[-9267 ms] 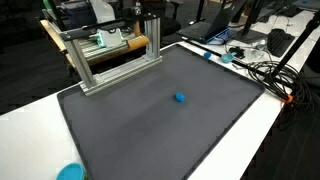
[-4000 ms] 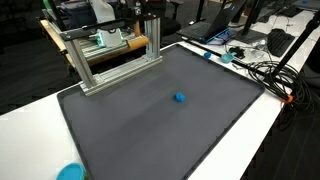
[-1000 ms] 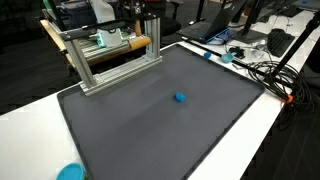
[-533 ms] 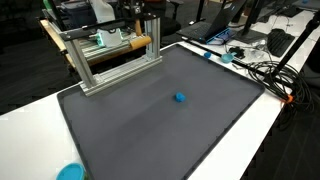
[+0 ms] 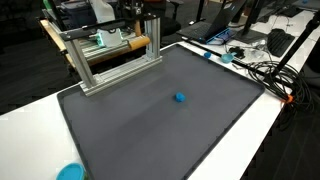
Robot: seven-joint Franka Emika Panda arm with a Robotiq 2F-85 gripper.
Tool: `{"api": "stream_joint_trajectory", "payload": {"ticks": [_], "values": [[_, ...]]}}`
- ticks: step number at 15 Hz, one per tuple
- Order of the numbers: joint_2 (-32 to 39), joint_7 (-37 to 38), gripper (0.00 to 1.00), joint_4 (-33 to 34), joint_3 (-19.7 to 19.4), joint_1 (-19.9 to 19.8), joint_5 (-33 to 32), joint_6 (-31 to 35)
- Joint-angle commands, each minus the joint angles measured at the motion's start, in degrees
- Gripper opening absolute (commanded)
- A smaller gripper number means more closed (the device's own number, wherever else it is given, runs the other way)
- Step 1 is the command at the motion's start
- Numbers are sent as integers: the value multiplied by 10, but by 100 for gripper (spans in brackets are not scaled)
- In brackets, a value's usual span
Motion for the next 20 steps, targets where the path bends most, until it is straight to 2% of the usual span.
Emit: {"api": "stream_joint_trajectory", "payload": {"ticks": [1, 5, 8, 10, 13, 15, 17, 19, 20], "values": [[8, -13, 22, 12, -6, 13, 14, -11], [-1, 8, 22, 12, -1, 7, 15, 28], [12, 55, 22, 31, 17, -9, 1, 118], [46, 89, 22, 70, 33, -28, -20, 169], [131, 140, 22, 154, 59, -62, -56, 201], [201, 190, 22, 224, 87, -94, -101, 187], [268, 232, 22, 289, 93, -102, -142, 152], [339, 245, 22, 352, 79, -86, -148, 114], [375, 222, 22, 383, 65, -68, -120, 90]]}}
